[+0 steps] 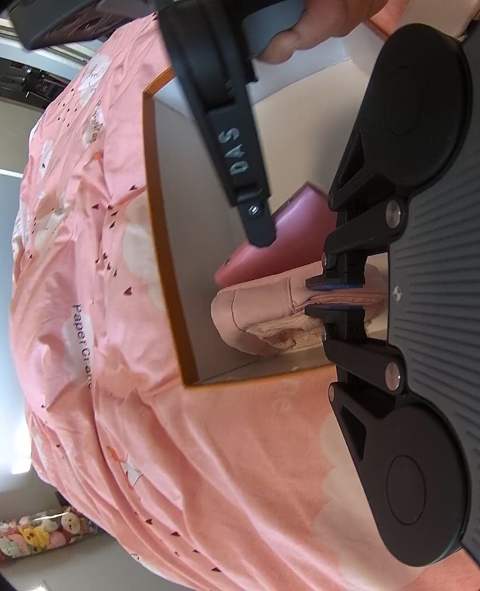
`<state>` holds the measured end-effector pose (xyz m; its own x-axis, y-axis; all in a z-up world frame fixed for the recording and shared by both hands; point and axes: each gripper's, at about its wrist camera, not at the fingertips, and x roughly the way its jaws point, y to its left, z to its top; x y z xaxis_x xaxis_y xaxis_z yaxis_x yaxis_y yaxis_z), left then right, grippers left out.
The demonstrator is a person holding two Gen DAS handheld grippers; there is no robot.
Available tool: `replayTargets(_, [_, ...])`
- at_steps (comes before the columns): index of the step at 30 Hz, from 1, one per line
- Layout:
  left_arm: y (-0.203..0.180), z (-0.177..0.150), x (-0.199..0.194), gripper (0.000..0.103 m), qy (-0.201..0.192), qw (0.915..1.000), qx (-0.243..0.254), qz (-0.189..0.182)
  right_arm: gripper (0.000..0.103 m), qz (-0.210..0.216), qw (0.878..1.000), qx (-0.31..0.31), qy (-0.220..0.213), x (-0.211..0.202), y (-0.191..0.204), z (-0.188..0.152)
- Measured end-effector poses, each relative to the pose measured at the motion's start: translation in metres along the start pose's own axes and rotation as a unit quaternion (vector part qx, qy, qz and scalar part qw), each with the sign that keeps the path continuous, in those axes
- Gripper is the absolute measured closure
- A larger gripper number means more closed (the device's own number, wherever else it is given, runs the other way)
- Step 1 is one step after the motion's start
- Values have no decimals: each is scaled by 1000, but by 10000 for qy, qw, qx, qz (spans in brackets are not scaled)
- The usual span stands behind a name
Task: Organize objects
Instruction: 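Set pouch and cylinder upright against the box wall, then open both grippers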
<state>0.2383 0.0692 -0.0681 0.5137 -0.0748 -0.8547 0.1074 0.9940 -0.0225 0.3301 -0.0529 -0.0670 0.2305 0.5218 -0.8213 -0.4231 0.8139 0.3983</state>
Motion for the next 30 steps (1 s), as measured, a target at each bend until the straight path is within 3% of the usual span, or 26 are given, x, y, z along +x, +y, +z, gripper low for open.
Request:
replayTargets(8, [11,8,3,95,-39,9999,-138,76,90,-27,10000,27,-37,9,8,0])
replayTargets(18, [-8,-1,0,92,111,9974,444,564,90,-492,9974,-497,-148,8,32,-3])
replayTargets(24, [-13,-8,-20,87,-326,9930,802,808,90,-282,9991,-297,-98,12,32,-3])
replayTargets(27, [-4,-9,-34,72,-492,9956,663,448,92,-219,9992,-311,-112,13,37,-3])
replayTargets(29, [1,-10,-36,47,-529,9963,544,411,96,10,9994,-331,-132,14,42,-2])
replayTargets(30, [3,-10,-35,45,-560,9961,515,453,97,111,9994,-307,-100,16,44,-1])
